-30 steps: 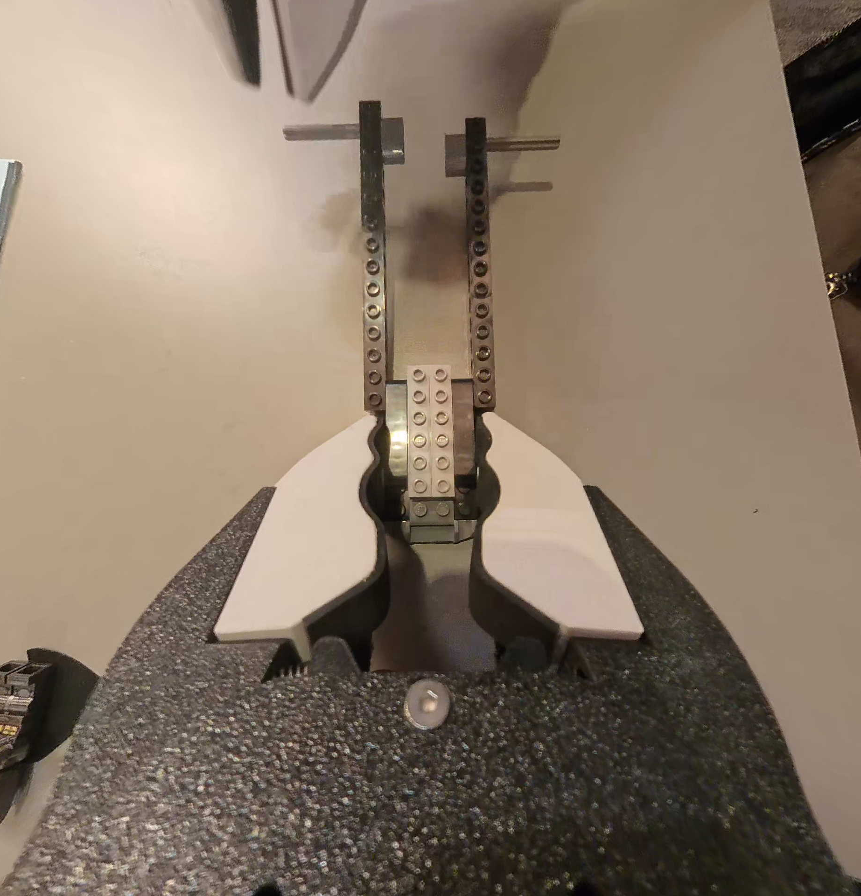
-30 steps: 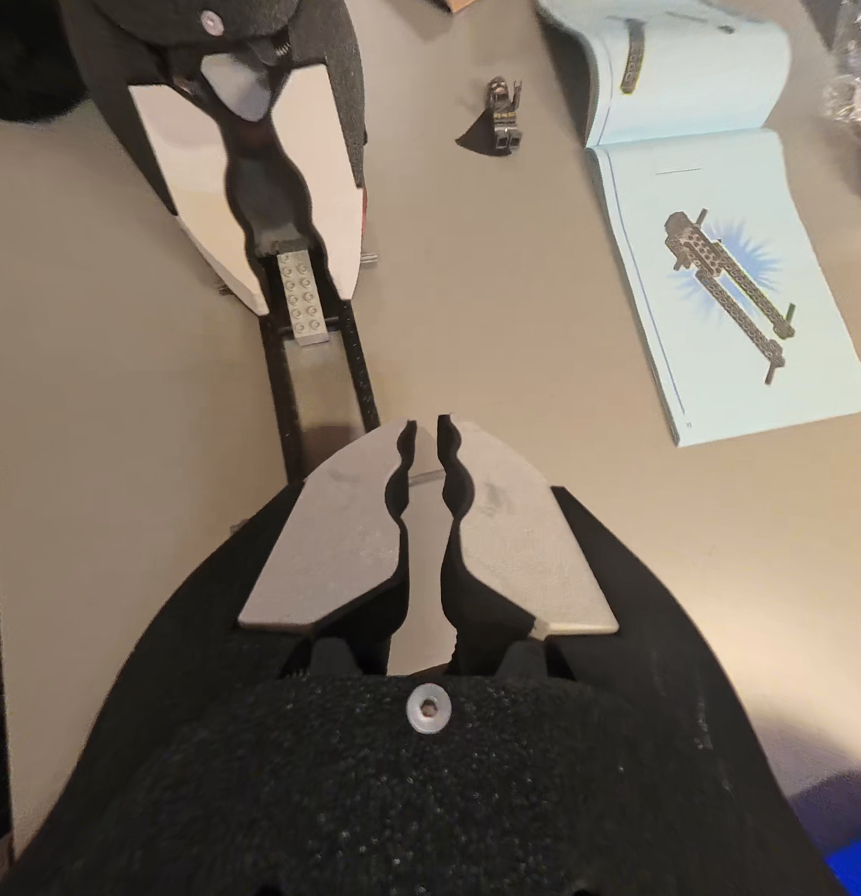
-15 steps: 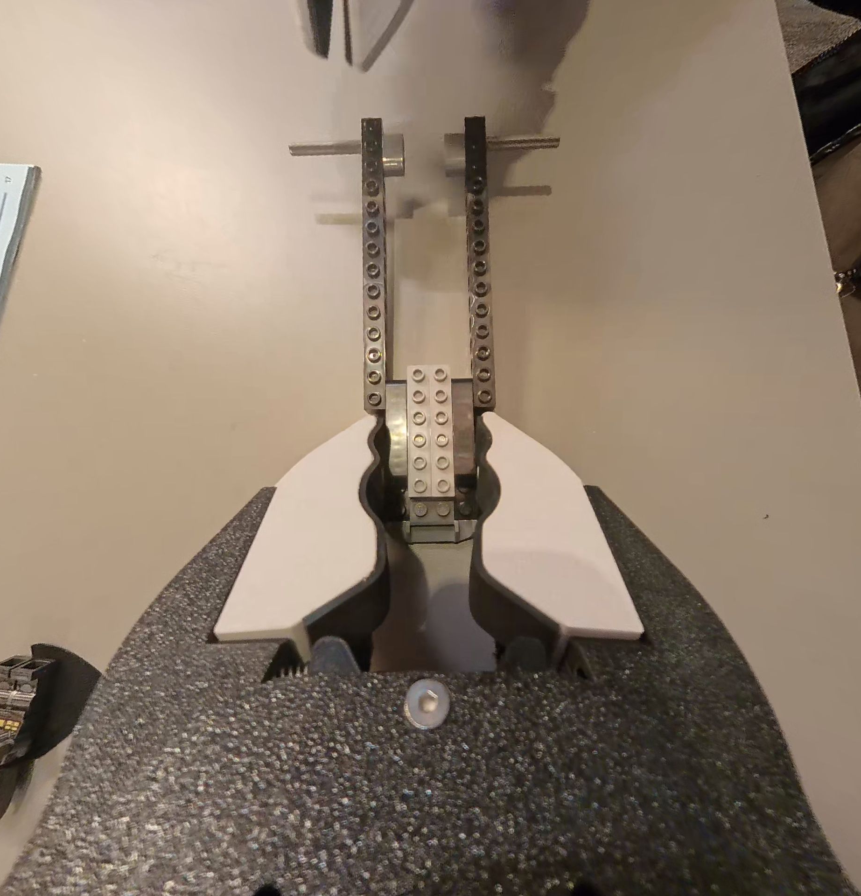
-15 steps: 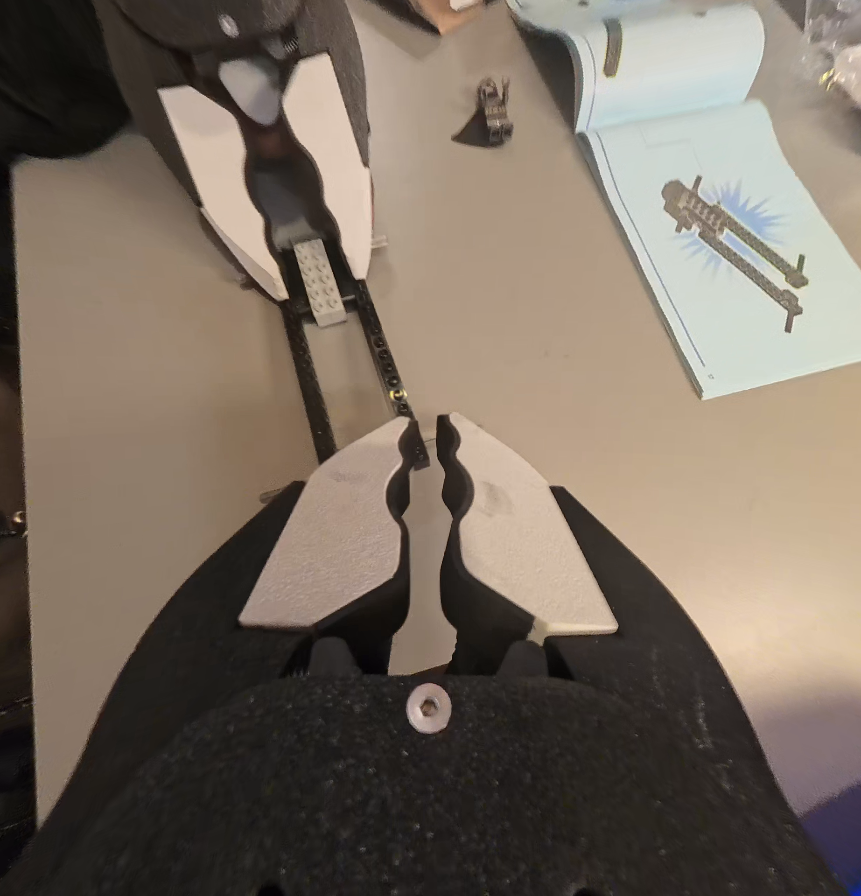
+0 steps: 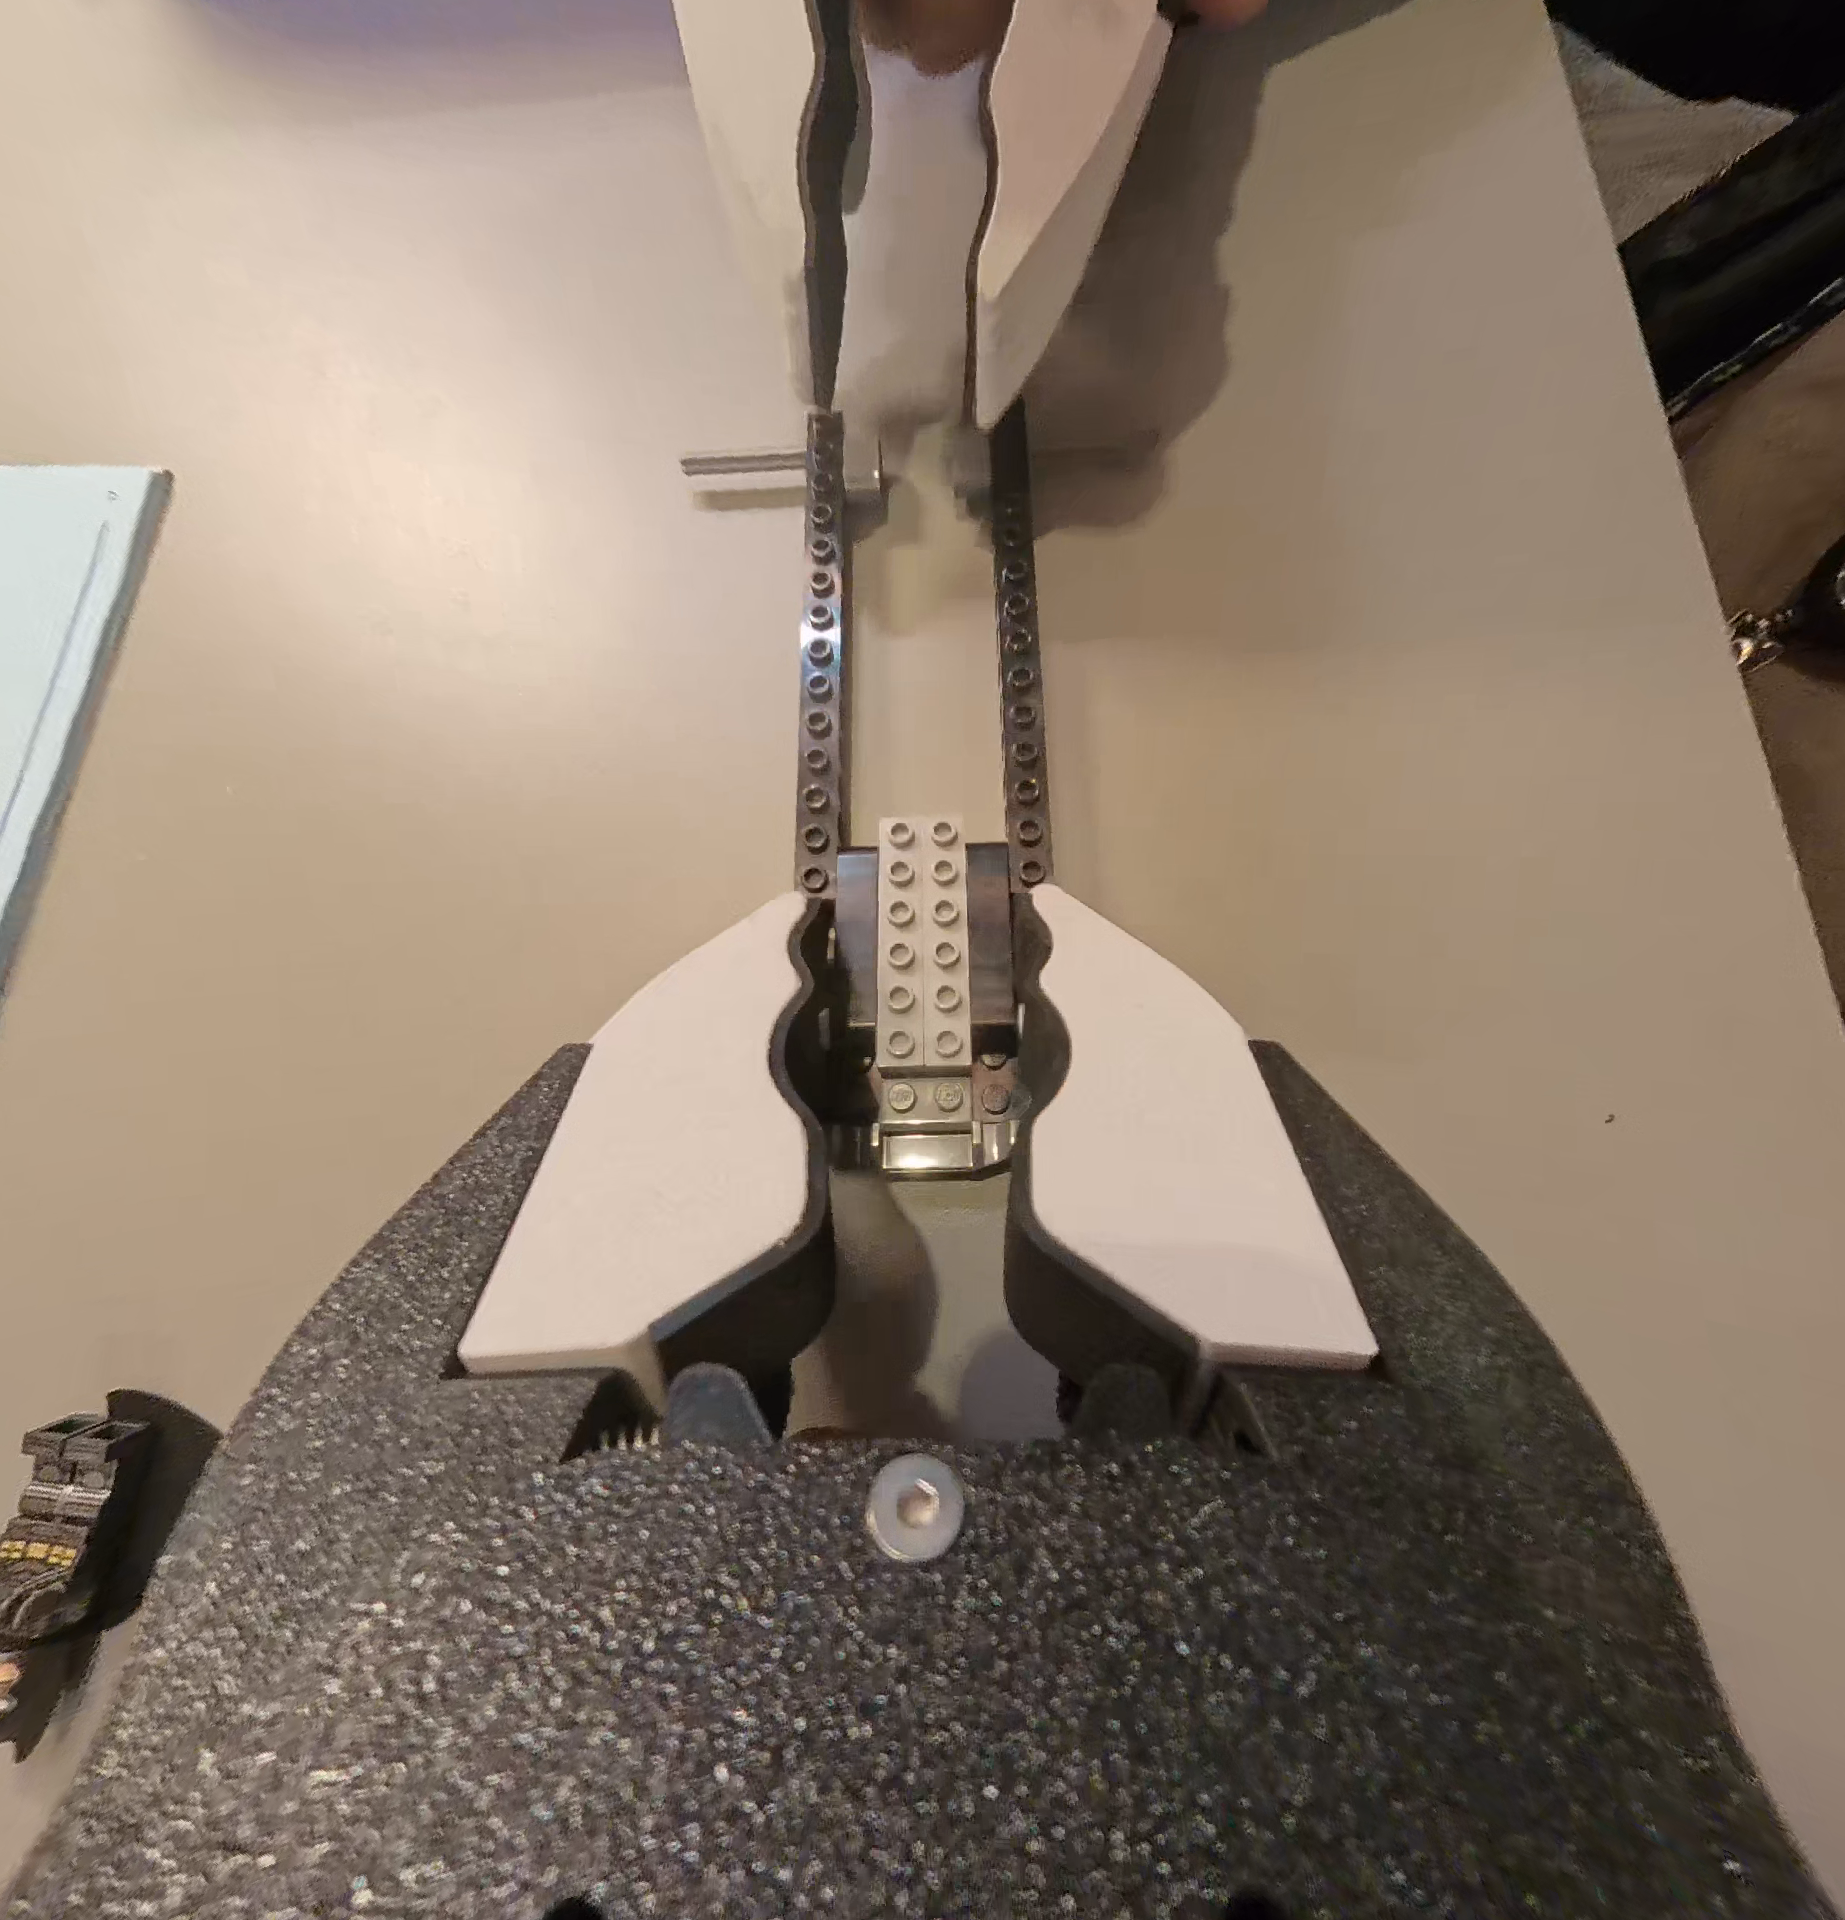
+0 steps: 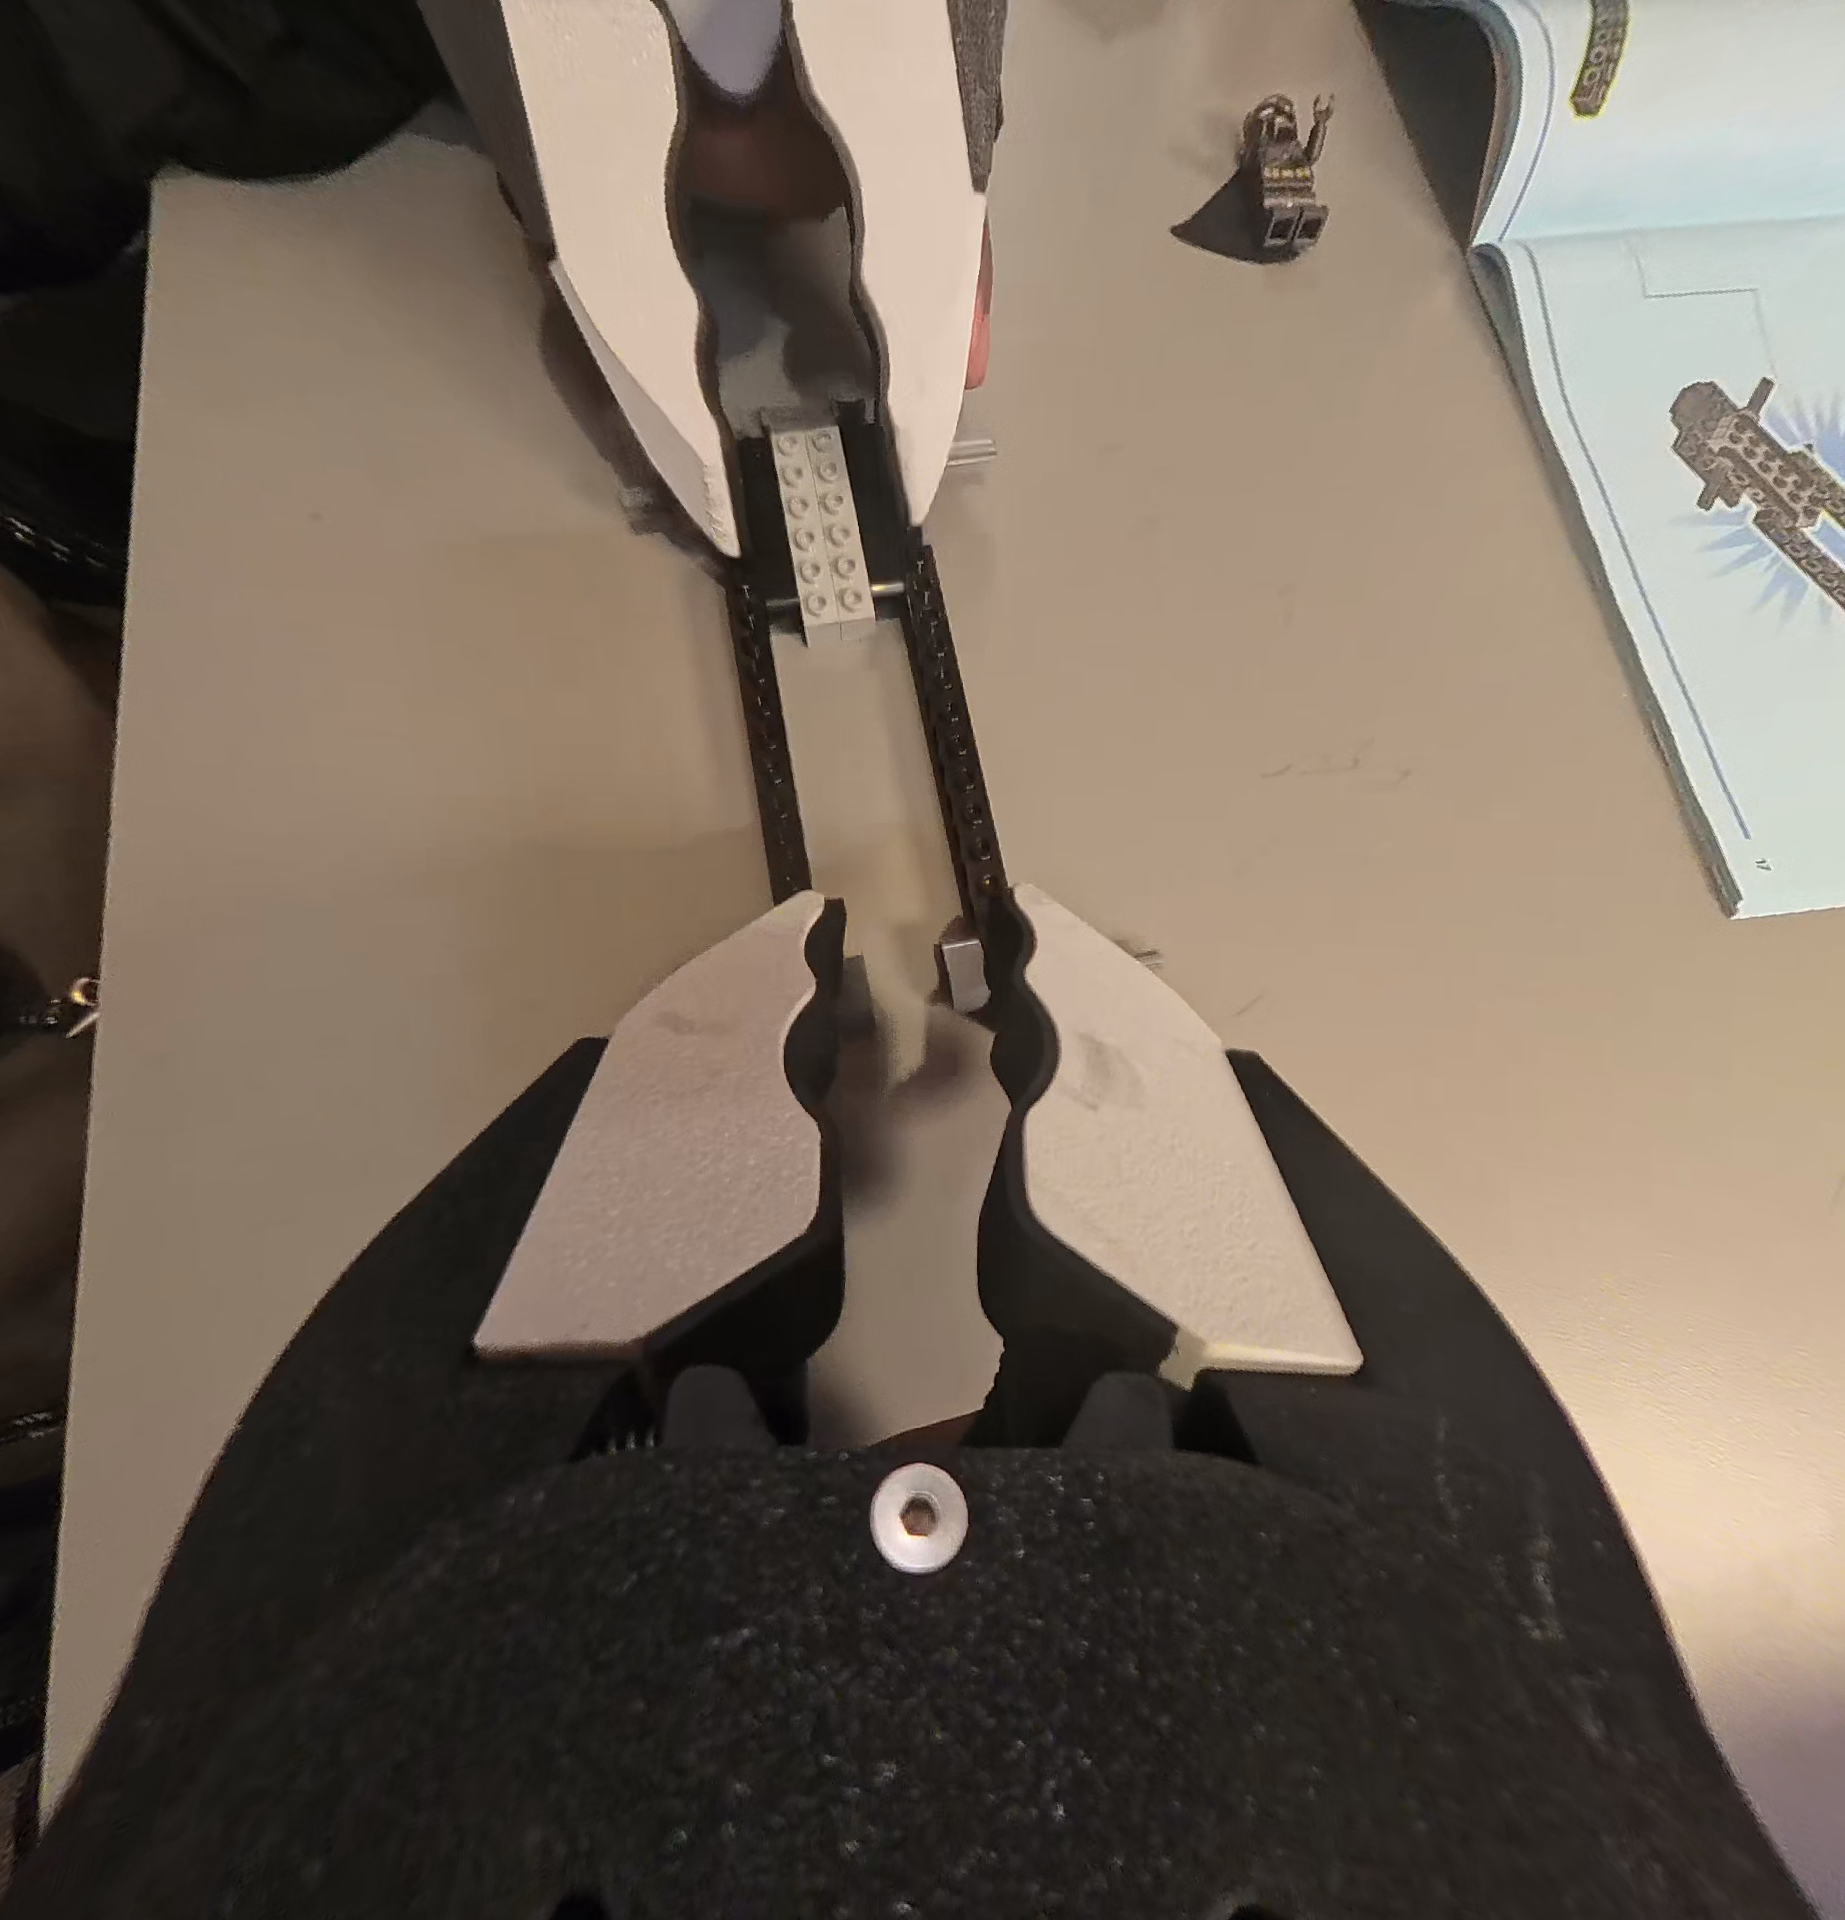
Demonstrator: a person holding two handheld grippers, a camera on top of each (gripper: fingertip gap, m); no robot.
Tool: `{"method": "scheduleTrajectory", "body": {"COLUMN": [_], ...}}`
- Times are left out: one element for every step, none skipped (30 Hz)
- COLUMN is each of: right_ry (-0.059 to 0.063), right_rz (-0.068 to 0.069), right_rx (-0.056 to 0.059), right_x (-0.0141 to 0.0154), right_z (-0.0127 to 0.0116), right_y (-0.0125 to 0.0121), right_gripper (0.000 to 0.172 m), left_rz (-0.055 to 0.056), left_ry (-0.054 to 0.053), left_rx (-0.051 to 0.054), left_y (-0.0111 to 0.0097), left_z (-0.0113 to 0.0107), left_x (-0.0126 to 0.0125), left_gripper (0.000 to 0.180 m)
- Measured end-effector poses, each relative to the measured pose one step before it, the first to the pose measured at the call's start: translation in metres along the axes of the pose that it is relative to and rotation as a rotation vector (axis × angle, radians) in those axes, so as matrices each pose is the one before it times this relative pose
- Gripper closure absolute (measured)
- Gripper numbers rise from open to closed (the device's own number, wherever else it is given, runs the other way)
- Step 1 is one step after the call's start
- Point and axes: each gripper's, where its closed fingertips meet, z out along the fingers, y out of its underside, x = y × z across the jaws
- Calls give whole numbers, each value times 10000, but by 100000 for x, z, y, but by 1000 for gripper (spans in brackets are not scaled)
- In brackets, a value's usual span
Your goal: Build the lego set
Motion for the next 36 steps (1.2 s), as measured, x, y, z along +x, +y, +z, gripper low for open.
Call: {"method": "scheduleTrajectory", "body": {"right_ry": [-50,-29,-9,-28,-29,-3,9,-12,-16,21,14,-23,-24,-14,-13,-2,22,28,14,3,-17,-27,-40,-53,-9,50,51,17,-7,-5,2,3,2,-8,-23,-4], "right_rz": [31,12,9,13,18,17,1,-7,-5,-9,-5,7,-2,-17,-16,-10,-24,-42,-37,-22,-16,-17,-15,-19,-24,-15,7,27,22,-1,-10,-6,0,7,9,-4], "right_rx": [101,104,86,59,38,-12,-46,-51,-63,-43,-15,-11,-2,7,8,8,14,26,43,72,85,62,9,-36,-57,-69,-65,-28,-4,-7,-18,-40,-61,-78,-96,-93], "right_x": [-7,-4,2,-40,-32,11,16,-19,-25,19,13,-36,-38,-35,-34,-3,46,38,32,-8,-32,-39,-63,-79,-24,89,110,58,10,1,-4,0,2,-15,-23,-2], "right_z": [-101,-127,-153,-154,-127,-76,-47,-15,-2,-7,-11,-20,-21,-3,12,28,31,21,-15,-52,-64,-60,-25,19,40,48,61,39,15,20,17,44,75,87,104,100], "right_y": [-123,-106,-48,9,65,136,188,191,189,128,72,64,33,24,-3,-16,-36,-76,-110,-151,-138,-74,26,113,149,165,140,67,18,28,37,82,109,136,172,159], "right_gripper": [146,146,146,146,146,146,146,146,146,146,146,146,146,146,146,146,145,145,145,145,145,145,144,144,143,143,143,143,143,143,143,143,143,143,143,143], "left_rz": [-16,-2,15,38,41,37,34,19,-12,8,38,44,28,26,-51,-38,-36,-55,-25,4,-7,-19,-6,-3,-12,-5,0,1,-3,1,5,-2,-4,-1,1,-1], "left_ry": [14,-38,-29,-17,-69,-80,-40,-12,-3,-33,-54,-47,-47,10,97,-9,7,20,18,-5,-11,-4,-1,3,8,4,-1,-3,2,-1,-4,0,4,3,3,3], "left_rx": [200,228,217,113,-17,-80,-107,-32,29,40,64,-30,-194,-251,-16,45,-9,-1,0,-1,1,1,3,2,1,2,1,1,0,0,1,0,1,0,1,0], "left_y": [-272,-314,-257,-48,197,343,406,259,107,-7,-114,1,278,435,115,2,39,29,8,-2,-1,3,0,5,-6,-4,-2,7,4,0,0,0,-2,-1,-1,-1], "left_z": [-276,-353,-427,-416,-339,-241,-164,-92,-32,1,43,69,148,200,93,-3,-45,-21,11,1,-2,-3,-2,8,-7,4,1,7,-4,0,-2,0,3,0,0,0], "left_x": [4,-61,-29,-7,-54,-57,-1,38,28,-13,-39,-56,-92,0,166,-10,-18,-20,-7,13,5,0,-5,7,-4,-5,-1,-4,-3,-2,4,2,-6,4,3,4], "left_gripper": [145,145,146,148,150,152,154,155,156,156,157,160,163,167,172,172,172,173,173,173,173,173,173,173,173,173,173,173,173,173,173,173,173,173,173,173]}}
